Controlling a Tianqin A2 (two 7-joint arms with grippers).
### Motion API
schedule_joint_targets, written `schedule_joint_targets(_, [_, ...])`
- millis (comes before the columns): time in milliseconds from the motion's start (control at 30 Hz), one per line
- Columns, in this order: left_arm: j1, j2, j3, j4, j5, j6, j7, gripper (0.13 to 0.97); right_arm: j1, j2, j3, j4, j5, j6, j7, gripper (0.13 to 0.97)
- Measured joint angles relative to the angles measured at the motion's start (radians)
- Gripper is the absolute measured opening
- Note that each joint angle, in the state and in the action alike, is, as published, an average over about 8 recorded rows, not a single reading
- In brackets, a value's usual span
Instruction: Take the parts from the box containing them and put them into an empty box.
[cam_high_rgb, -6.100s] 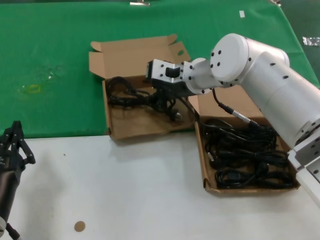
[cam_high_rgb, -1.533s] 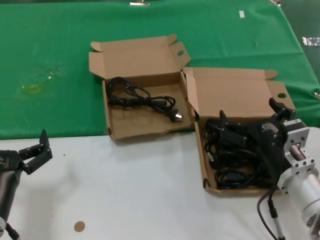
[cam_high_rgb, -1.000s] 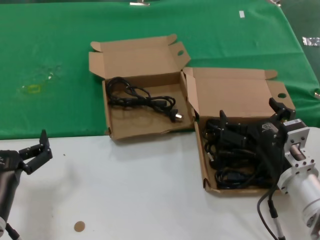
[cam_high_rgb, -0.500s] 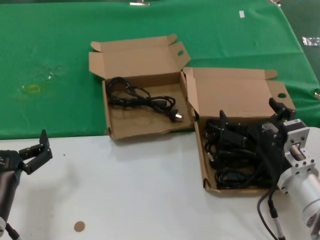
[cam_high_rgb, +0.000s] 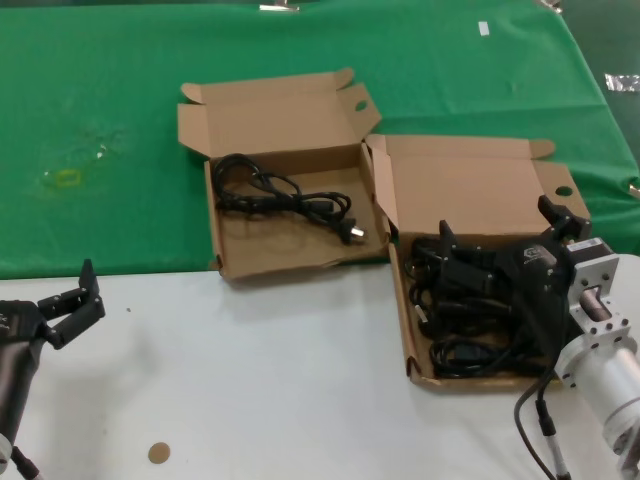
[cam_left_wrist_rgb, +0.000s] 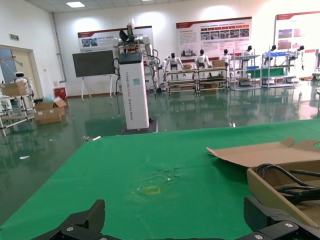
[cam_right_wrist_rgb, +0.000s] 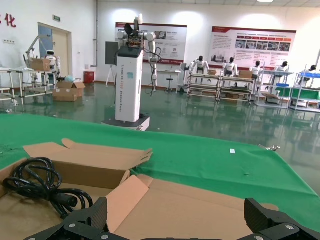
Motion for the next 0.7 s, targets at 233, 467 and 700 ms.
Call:
schedule_joint_targets(233, [0.000,0.000,0.000,0.000,0.000,0.000,0.000,0.966,0.000,0.000,0.000,0.000,0.000,0.000,0.000,0.966])
schedule_joint_targets(467, [0.000,0.000,0.000,0.000,0.000,0.000,0.000,0.966,0.000,0.000,0.000,0.000,0.000,0.000,0.000,0.966])
schedule_joint_targets(700, [0.000,0.000,0.000,0.000,0.000,0.000,0.000,0.966,0.000,0.000,0.000,0.000,0.000,0.000,0.000,0.966])
